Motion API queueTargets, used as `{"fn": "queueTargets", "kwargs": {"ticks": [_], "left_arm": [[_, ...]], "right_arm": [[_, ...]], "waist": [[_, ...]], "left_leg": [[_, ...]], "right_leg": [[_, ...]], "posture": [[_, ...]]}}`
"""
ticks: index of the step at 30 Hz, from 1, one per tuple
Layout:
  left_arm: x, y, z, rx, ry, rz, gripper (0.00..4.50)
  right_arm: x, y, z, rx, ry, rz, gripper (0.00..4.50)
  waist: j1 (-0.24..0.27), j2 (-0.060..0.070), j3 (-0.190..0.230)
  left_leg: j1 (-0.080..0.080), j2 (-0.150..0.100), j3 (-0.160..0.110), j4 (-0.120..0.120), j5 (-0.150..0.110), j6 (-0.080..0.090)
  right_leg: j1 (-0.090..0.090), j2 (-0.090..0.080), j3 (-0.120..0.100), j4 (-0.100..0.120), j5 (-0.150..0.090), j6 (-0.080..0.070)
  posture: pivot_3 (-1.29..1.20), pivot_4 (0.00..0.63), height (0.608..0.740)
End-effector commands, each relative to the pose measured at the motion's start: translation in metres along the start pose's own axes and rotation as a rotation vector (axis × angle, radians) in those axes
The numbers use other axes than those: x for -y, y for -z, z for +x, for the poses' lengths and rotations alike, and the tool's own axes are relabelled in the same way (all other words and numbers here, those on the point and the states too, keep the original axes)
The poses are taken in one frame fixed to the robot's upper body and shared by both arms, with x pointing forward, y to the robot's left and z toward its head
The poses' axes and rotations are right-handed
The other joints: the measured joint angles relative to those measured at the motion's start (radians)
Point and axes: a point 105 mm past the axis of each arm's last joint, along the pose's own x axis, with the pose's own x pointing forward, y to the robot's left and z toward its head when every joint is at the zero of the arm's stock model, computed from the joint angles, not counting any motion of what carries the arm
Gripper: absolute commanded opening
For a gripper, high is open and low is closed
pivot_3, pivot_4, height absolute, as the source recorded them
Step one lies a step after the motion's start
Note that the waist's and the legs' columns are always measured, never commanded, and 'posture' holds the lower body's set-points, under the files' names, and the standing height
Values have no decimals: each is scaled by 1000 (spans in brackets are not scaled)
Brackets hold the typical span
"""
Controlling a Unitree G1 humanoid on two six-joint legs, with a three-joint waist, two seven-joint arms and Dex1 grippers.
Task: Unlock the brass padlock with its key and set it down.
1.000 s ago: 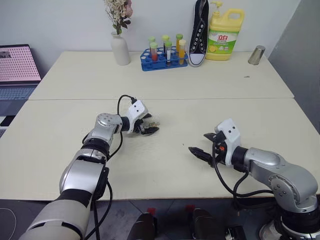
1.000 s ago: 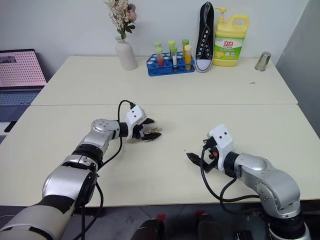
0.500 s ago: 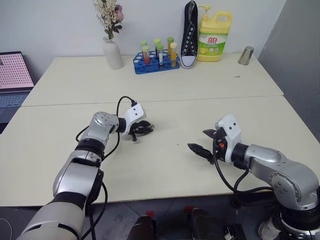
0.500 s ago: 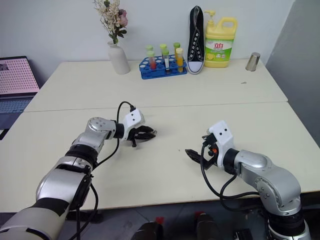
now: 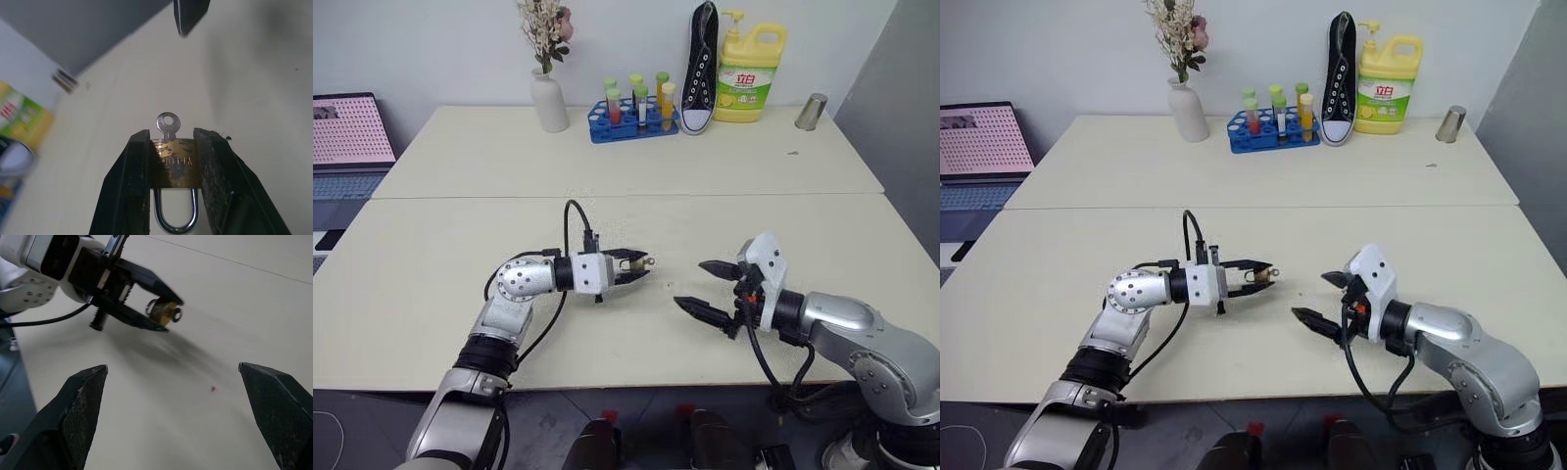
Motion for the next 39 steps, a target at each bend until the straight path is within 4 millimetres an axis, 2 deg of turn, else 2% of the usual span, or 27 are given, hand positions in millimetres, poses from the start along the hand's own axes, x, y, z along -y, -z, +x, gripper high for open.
{"fn": "queueTargets", "kwargs": {"ticks": [1, 7, 21, 24, 34, 35, 39], "left_arm": [[0, -26, -5, 104, -10, 320, 973], [0, -33, -9, 144, -60, 404, 973], [2, -34, -9, 137, -56, 420, 973], [1, -36, -8, 146, -67, 415, 973], [1, -38, -7, 150, -67, 414, 973], [2, -38, -8, 148, -64, 416, 973], [4, -38, -8, 147, -56, 418, 973]], "right_arm": [[-6, -14, -1, 55, -51, -2, 4500], [-7, -19, 6, 78, -98, 75, 4500], [-9, -26, 17, 79, -185, 127, 4500], [-11, -24, 20, 63, -201, 125, 3882], [-11, -22, 23, 48, -208, 106, 240], [-11, -22, 23, 49, -209, 108, 12], [-11, -23, 22, 50, -212, 109, 0]], "waist": [[-1, 0, 0], [-1, 0, 0], [-3, 0, 0], [-2, 0, 0], [-2, 0, 0], [-2, 0, 0], [-2, 0, 0]], "left_leg": [[0, 0, 0, 0, 0, 0], [0, -2, 1, 0, 0, 0], [0, -2, 0, 0, 0, 0], [0, -2, 0, 0, 0, 0], [0, -2, 0, 0, 0, 0], [0, -2, 0, 0, 0, 0], [0, -1, 0, 0, 0, 0]], "right_leg": [[0, 0, 0, 0, 0, 0], [0, 1, 0, 0, 0, 0], [0, 2, -1, 1, 0, 0], [0, 2, -1, 1, 0, 0], [0, 2, -1, 1, 0, 0], [0, 2, -1, 1, 0, 0], [0, 2, -1, 1, 0, 0]], "posture": [[0, 150, 740], [0, 150, 740], [0, 150, 740], [0, 150, 740], [0, 150, 740], [0, 150, 740], [0, 150, 740]]}}
